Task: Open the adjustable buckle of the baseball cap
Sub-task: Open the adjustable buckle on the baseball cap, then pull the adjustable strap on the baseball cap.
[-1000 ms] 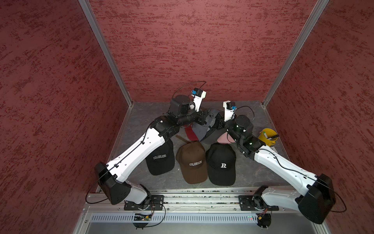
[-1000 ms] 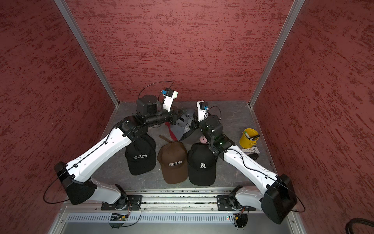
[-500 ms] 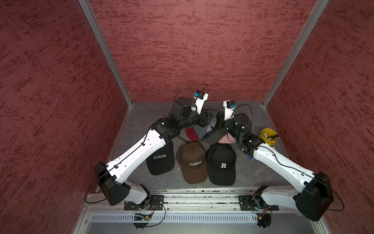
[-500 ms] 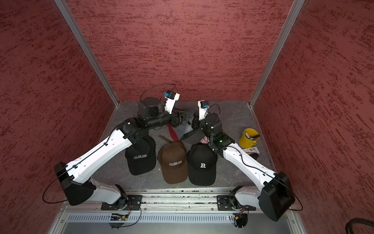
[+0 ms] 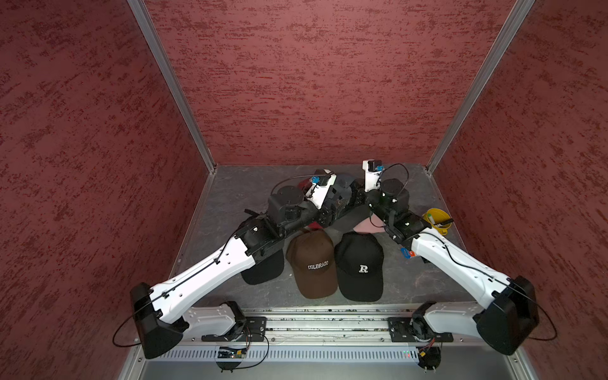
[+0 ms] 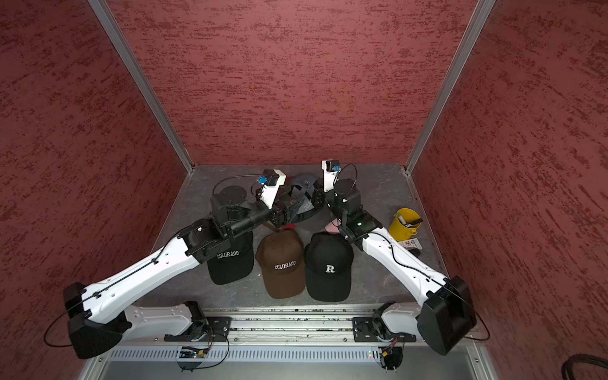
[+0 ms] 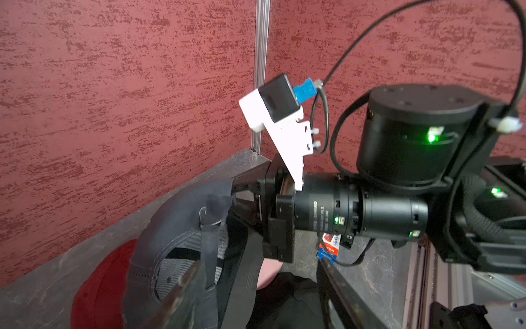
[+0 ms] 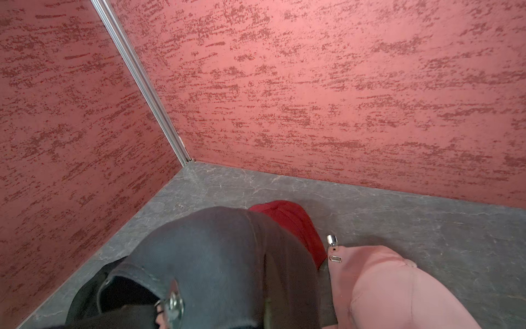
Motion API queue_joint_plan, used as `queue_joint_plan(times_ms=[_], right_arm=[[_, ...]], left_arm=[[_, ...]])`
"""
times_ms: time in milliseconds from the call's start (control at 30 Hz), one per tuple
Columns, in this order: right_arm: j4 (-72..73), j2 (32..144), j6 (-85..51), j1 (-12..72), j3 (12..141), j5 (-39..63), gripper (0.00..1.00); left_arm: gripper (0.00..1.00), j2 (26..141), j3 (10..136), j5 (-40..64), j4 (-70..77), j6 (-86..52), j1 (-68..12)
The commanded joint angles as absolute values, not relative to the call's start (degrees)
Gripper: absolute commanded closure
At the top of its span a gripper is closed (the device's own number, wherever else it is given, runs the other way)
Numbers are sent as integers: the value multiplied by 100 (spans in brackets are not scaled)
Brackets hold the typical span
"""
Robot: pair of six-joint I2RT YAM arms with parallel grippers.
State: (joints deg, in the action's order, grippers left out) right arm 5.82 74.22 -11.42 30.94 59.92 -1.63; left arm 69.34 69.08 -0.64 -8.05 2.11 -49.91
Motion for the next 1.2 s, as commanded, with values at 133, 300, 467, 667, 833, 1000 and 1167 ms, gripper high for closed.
queue_joint_plan(times_ms=[133,300,467,667,833,1000,1167], right_arm=[[532,7368,-1266,3048,6197,130,100],[527,7266,-1283,3050,6166,210,100],[535,7113,-1301,3050,6085,250,100],[599,6985,-1283,3045,5981,429,100],[583,6935,-1283,3048,5942,535,100],[625,6830,-1227,3044,5919,720,100],[741,6721,-951,3049,5829,1096,100]], left_arm=[[36,7136,6787,-274,-510,960,-5071],[37,7525,6941,-242,-536,1185,-5054],[38,7734,6945,-232,-509,1028,-4936],[35,7834,6856,-381,-289,932,-4843],[32,7899,6818,-428,-80,944,-4828],[32,8050,6838,-344,-62,958,-4756],[38,8138,6932,-364,-140,922,-4729]])
